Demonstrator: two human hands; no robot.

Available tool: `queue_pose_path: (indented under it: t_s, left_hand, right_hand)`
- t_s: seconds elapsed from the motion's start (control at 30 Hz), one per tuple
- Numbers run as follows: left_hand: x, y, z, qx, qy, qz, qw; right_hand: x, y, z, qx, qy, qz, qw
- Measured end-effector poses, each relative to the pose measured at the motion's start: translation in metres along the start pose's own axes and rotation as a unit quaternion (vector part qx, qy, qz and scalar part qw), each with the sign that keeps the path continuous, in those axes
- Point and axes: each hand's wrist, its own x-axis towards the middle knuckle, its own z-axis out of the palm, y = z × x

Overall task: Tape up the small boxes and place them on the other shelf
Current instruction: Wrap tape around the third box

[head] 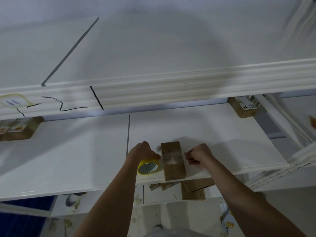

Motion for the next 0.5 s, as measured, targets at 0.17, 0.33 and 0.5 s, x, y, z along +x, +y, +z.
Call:
queue_pose_path:
  t_s: [0.17, 0.33, 0.5]
  left_hand:
    - [0.002, -0.003, 0.007, -0.002, 0.006, 0.0, 1.0]
    - [0.002, -0.002, 0.008, -0.002, 0.016, 0.011, 1.0]
    - [0.002, 0.0, 0.009, 0.01, 0.019, 0.014, 1.0]
  right_hand:
    - [0.002, 0.002, 0.003, -0.006, -0.002, 0.01, 1.0]
    - [0.005, 0.002, 0.007, -0.011, -0.002, 0.016, 1.0]
    - [-0.001, 0.002, 0.015, -0.058, 0.004, 0.008, 0.998]
